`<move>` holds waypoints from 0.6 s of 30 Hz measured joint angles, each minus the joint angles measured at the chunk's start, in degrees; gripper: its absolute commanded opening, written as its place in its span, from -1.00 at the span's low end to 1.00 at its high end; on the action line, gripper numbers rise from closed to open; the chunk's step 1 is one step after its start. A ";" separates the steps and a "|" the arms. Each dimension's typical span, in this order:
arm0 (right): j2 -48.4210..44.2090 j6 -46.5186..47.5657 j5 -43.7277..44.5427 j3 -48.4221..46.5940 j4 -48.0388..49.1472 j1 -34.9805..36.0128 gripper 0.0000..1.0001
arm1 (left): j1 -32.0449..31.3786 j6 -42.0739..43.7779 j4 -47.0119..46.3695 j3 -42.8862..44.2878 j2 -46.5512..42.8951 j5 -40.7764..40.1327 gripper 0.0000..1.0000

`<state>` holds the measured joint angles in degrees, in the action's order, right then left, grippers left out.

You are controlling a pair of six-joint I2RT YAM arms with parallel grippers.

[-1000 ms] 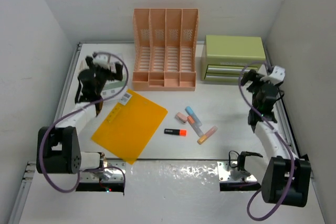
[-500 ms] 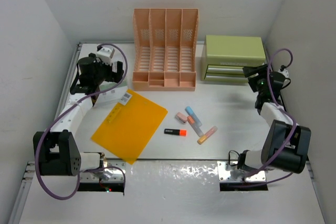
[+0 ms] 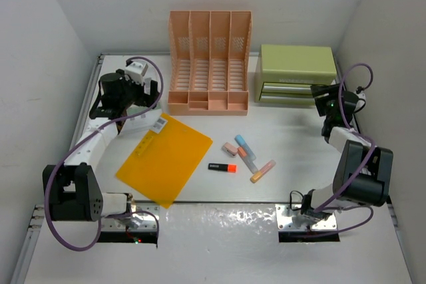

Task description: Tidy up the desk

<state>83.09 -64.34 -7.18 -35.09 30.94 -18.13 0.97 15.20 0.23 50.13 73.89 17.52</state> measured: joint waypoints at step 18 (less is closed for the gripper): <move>8.28 -4.37 3.19 -1.79 10.12 0.00 0.00 | 0.00 1.27 -0.04 0.00 0.00 -0.09 0.96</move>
<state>91.37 -68.71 -3.99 -36.88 41.06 -18.13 0.97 16.47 0.19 50.13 73.89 17.43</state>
